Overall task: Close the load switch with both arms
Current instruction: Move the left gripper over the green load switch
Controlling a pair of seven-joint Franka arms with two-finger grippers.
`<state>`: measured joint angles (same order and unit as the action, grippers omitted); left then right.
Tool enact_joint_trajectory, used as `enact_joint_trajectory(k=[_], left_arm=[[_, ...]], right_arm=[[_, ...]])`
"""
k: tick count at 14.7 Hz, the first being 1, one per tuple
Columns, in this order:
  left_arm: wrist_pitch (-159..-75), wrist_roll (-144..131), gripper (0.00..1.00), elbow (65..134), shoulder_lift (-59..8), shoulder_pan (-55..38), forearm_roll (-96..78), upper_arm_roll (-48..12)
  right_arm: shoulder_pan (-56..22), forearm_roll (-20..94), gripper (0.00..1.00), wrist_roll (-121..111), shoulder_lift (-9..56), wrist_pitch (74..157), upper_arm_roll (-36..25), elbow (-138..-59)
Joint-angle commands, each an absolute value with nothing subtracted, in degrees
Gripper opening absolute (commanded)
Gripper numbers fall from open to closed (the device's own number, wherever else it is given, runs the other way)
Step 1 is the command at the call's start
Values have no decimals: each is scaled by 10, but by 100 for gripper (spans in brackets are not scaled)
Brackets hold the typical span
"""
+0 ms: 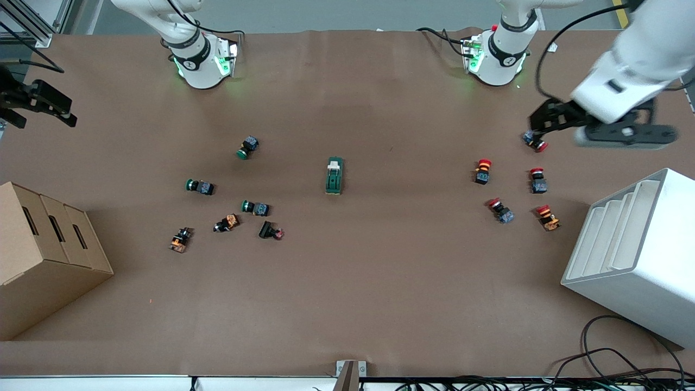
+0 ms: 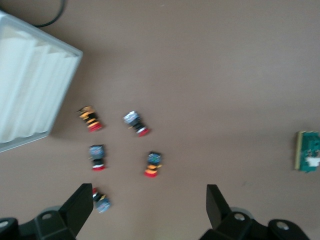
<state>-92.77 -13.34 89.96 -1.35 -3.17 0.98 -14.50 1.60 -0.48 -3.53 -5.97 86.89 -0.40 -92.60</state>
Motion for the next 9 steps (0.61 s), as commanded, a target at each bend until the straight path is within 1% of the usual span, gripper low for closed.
enact_joint_trajectory(k=[1,3,4,7,8,9], left_arm=[[-962,-232,100,889,-63,-33,11,-212],[-997,-316,100,895,-92,-47,29,-257],[-1008,-367,100,896,-111,-70,46,-265],[-1053,-543,100,897,-159,-153,75,-267],[-1081,-608,100,904,-175,-183,94,-267],[-1108,-658,100,911,-190,-208,113,-267]], right_arm=[[12,-9,100,-34,-50,861,-4,-912],[14,-10,100,-33,-50,860,-5,-913],[17,-10,100,-35,-49,853,-5,-915],[21,-11,100,-40,-11,859,-6,-913],[22,-21,100,-40,13,860,-6,-911],[24,-20,100,-40,22,860,-6,-904]])
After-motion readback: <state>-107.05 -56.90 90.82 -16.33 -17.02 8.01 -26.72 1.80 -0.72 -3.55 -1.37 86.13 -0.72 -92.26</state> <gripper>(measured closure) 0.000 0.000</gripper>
